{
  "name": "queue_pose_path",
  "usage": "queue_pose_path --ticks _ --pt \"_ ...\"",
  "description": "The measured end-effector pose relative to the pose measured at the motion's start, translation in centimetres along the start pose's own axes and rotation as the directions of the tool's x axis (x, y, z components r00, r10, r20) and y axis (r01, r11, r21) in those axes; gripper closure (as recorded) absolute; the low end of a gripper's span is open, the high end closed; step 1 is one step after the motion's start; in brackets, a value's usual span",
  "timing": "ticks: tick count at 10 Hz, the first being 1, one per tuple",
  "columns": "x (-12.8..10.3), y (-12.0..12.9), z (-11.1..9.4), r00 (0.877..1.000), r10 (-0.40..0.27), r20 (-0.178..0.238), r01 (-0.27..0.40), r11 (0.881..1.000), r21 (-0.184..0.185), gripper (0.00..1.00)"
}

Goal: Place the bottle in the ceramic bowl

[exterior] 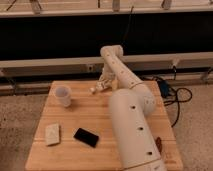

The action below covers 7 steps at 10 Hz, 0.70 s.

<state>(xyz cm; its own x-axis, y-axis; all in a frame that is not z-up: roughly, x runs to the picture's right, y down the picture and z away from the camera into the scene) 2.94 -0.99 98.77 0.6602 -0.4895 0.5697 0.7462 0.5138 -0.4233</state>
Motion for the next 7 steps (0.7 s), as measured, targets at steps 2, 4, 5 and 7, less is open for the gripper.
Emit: queue_pose_path --ticks 2,4,5,7 --pt "0.2 0.1 0.1 1.000 0.002 -0.001 -0.002 1.000 -0.002 0.20" --pt "0.3 0.2 0.1 1.000 0.002 -0.002 -0.002 1.000 -0.002 0.27" --pt "0.3 0.1 0.3 1.000 0.003 -0.005 -0.003 1.000 -0.007 0.37" --pt "0.7 0.5 2.1 1.000 0.010 -0.012 -0.010 1.000 -0.028 0.57"
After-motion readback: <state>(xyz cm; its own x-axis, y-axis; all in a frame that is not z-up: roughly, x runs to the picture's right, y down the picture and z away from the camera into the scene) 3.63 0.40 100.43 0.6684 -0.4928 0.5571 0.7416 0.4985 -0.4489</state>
